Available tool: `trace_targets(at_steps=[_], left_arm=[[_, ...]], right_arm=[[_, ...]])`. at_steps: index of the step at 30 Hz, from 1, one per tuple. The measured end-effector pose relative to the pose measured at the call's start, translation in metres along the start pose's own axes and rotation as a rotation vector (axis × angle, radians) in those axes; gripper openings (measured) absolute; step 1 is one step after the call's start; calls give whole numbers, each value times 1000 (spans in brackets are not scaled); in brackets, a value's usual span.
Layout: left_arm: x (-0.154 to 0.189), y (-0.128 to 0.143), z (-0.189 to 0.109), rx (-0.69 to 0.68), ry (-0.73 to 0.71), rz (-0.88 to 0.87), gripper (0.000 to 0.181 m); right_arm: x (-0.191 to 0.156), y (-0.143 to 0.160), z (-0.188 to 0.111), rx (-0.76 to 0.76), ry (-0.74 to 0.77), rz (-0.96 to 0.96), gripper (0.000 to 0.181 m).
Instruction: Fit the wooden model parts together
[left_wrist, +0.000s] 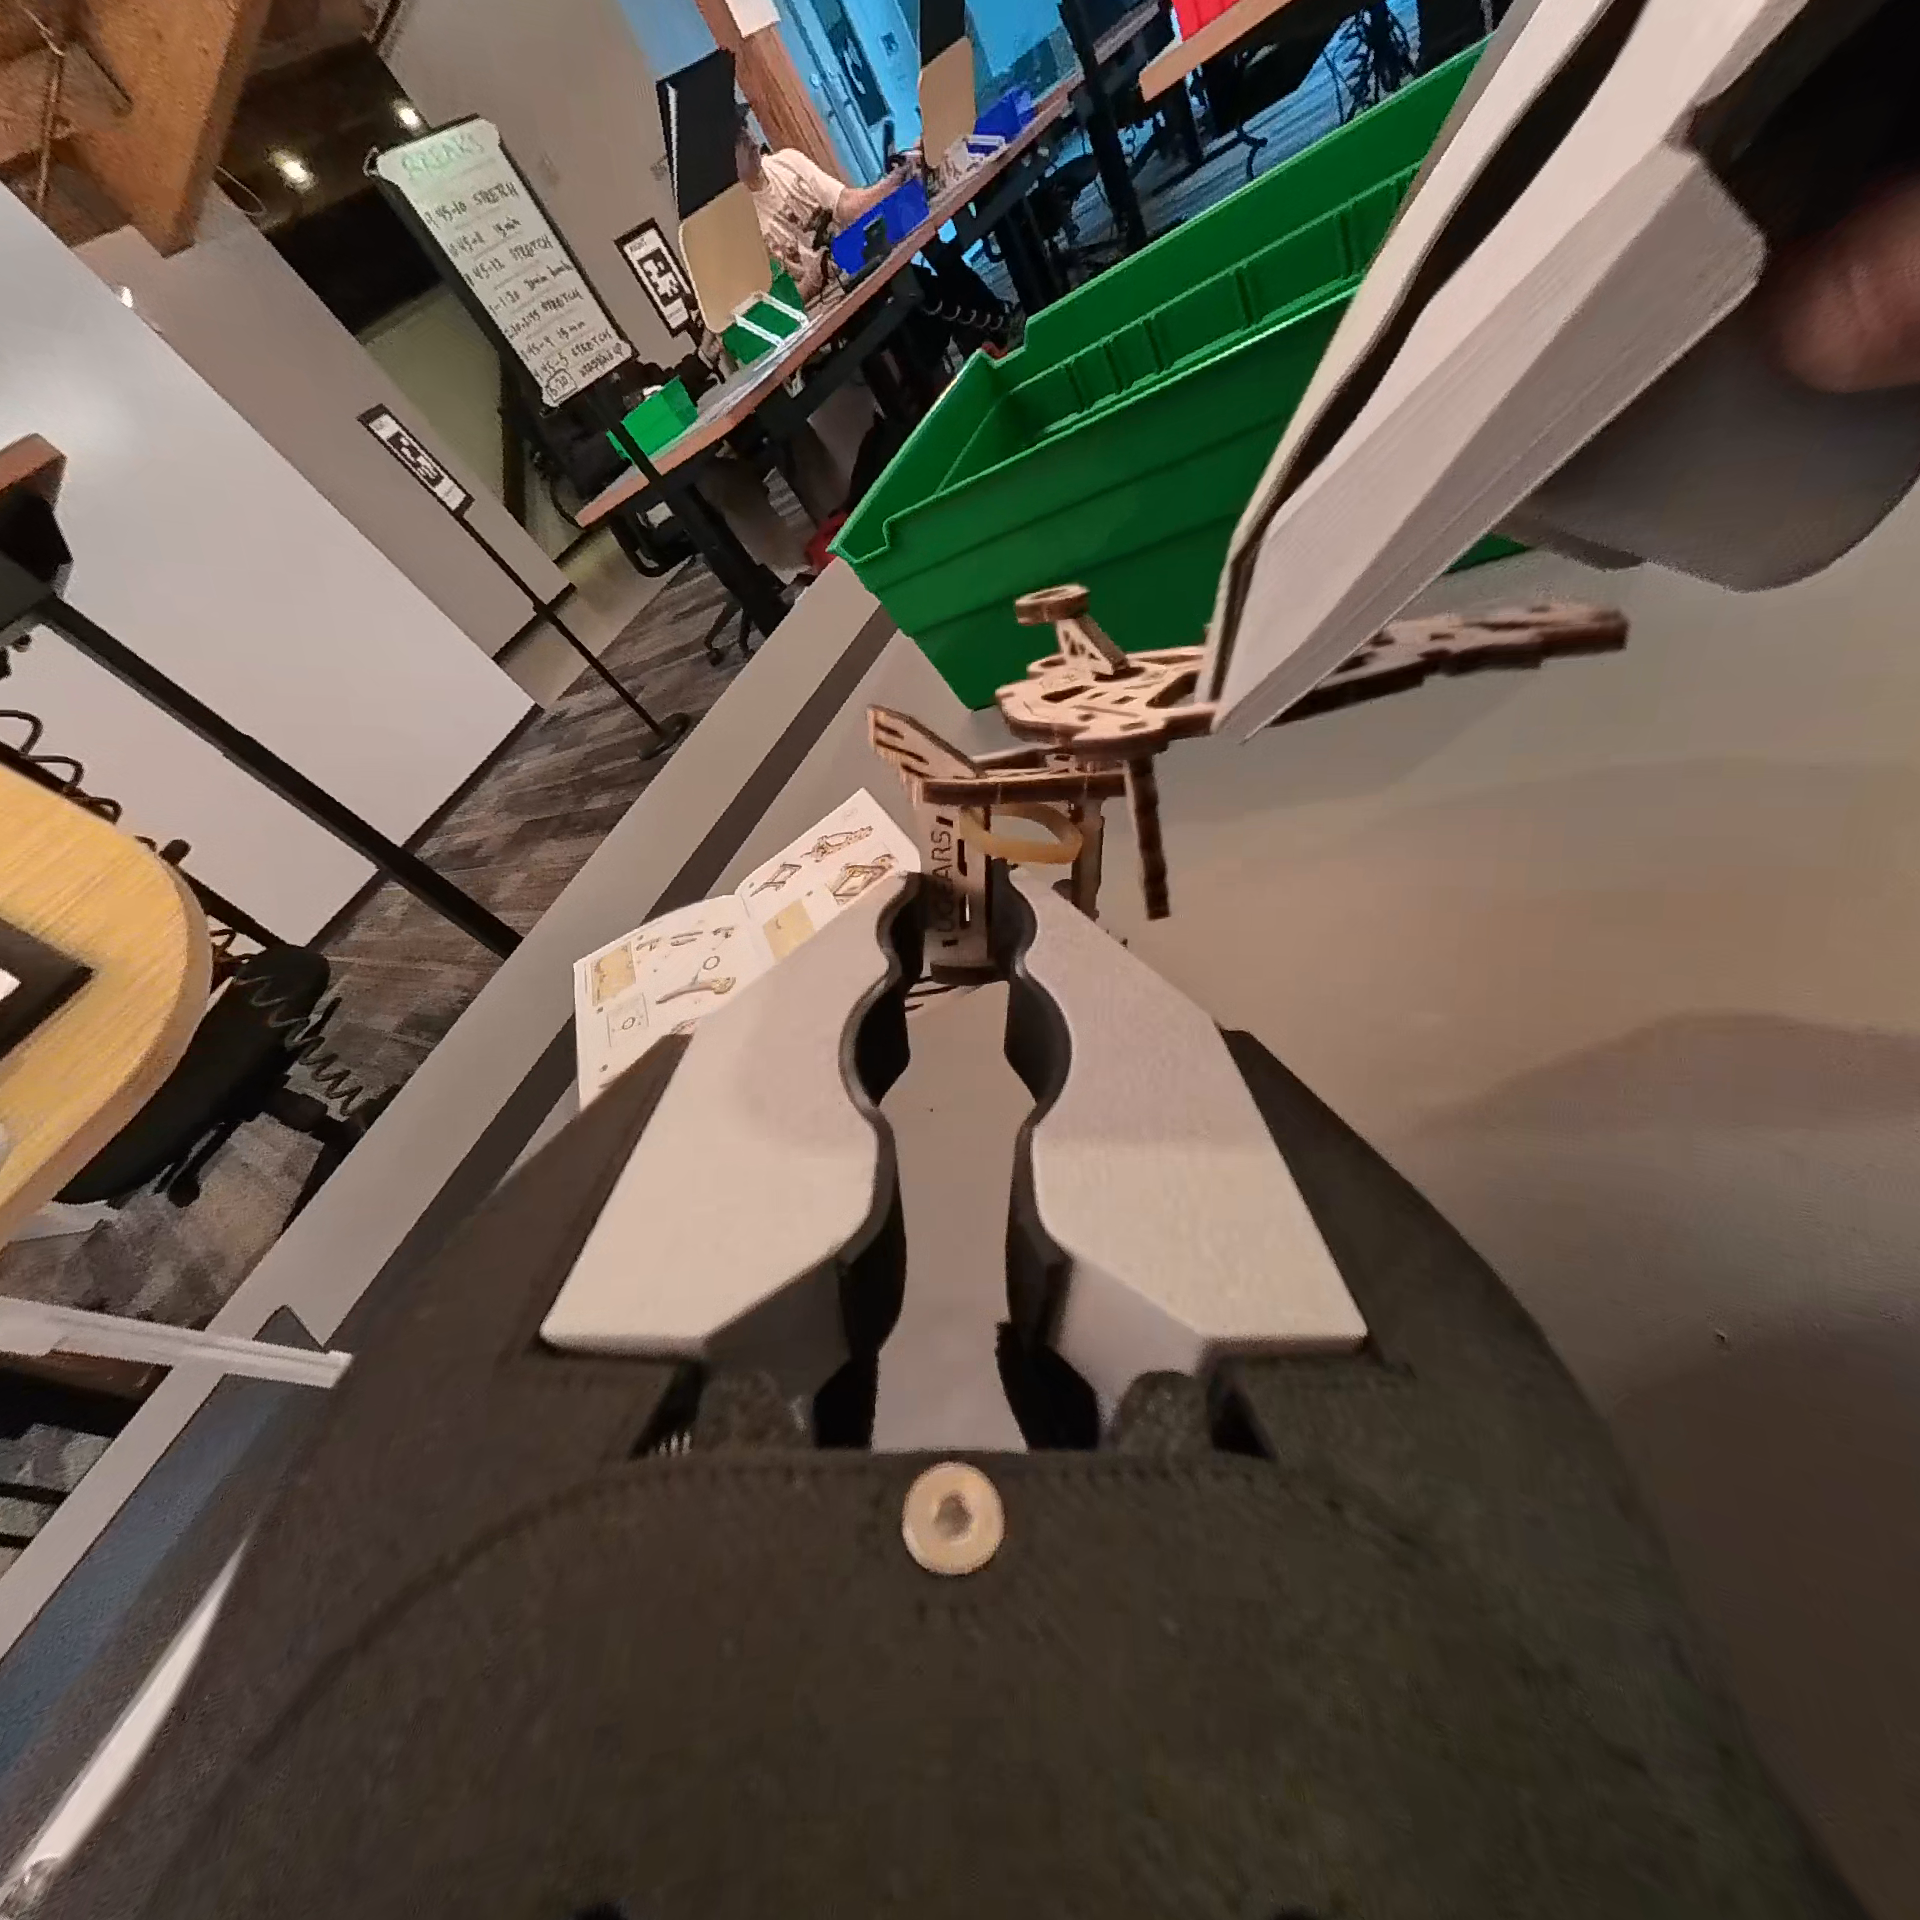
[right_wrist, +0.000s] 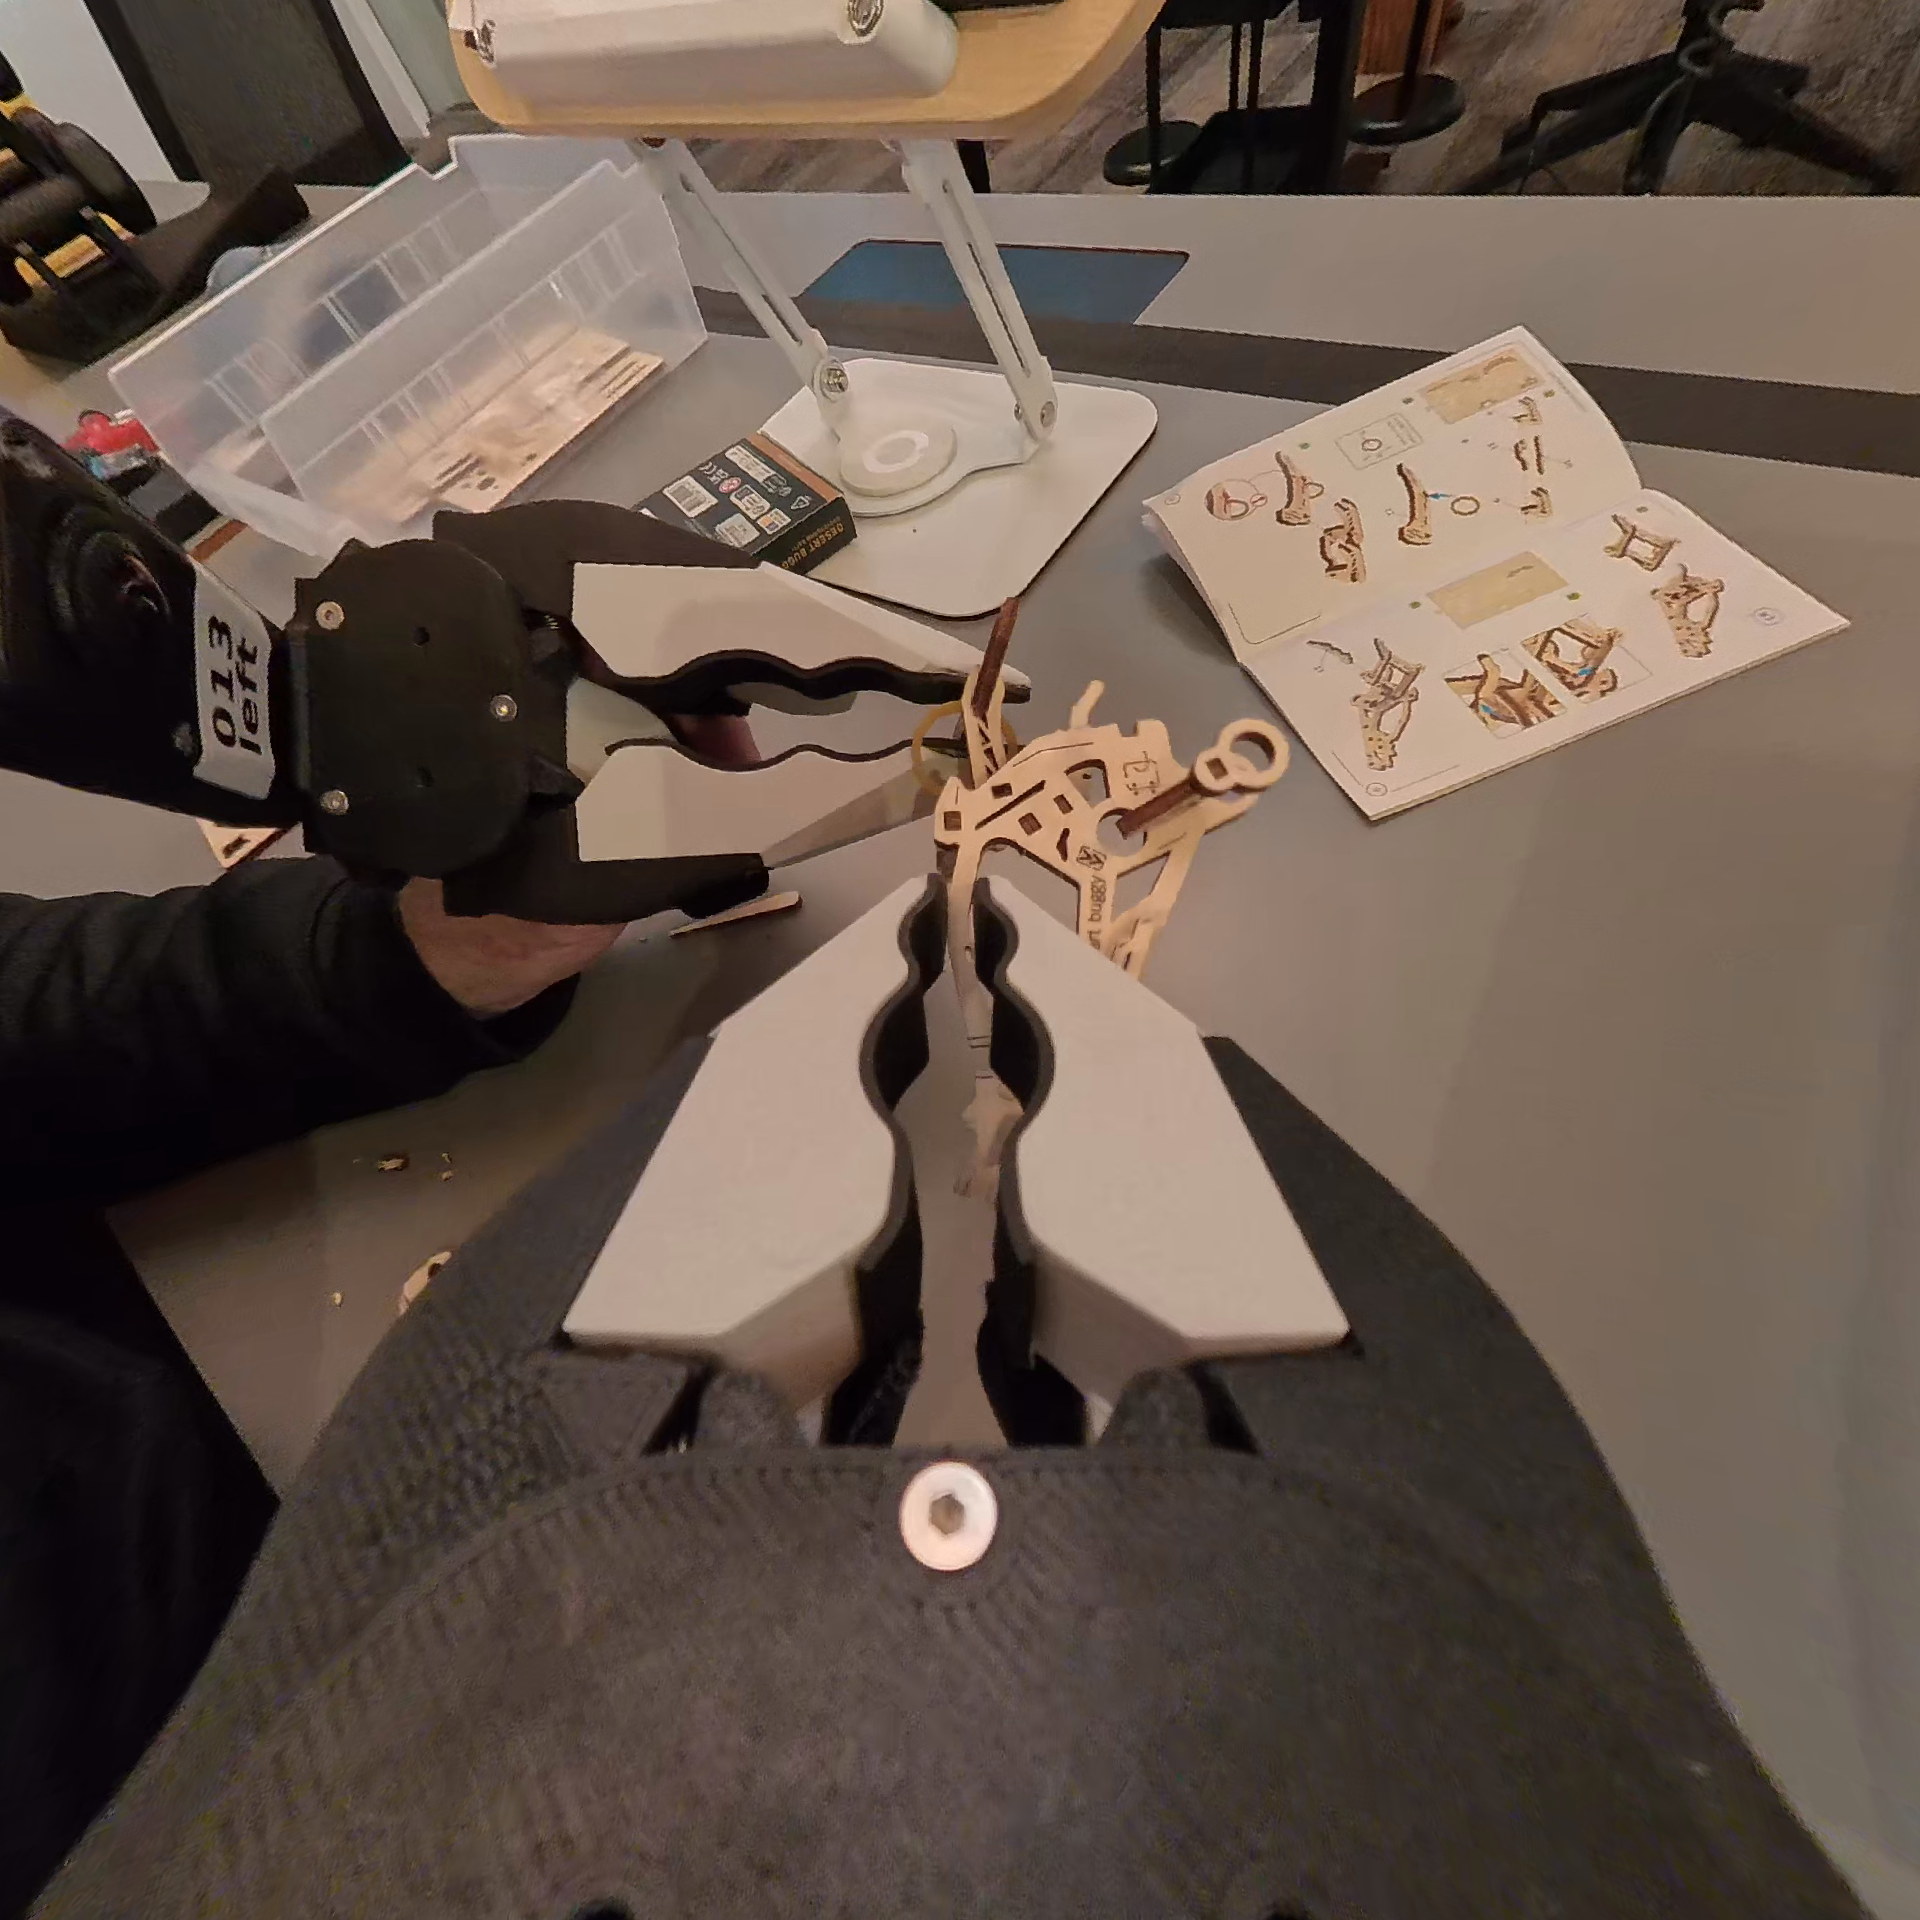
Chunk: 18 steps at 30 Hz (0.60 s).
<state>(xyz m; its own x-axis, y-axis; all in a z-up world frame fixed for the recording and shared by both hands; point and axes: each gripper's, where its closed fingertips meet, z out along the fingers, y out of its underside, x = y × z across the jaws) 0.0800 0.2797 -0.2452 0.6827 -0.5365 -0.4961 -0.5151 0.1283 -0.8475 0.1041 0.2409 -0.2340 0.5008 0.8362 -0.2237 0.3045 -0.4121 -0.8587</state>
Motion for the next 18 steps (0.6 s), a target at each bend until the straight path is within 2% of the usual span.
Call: trace_targets(at_steps=[18], left_arm=[[1, 0, 1, -9, -6, 34, 10]], right_arm=[[2, 8, 5, -53, -28, -19, 2]])
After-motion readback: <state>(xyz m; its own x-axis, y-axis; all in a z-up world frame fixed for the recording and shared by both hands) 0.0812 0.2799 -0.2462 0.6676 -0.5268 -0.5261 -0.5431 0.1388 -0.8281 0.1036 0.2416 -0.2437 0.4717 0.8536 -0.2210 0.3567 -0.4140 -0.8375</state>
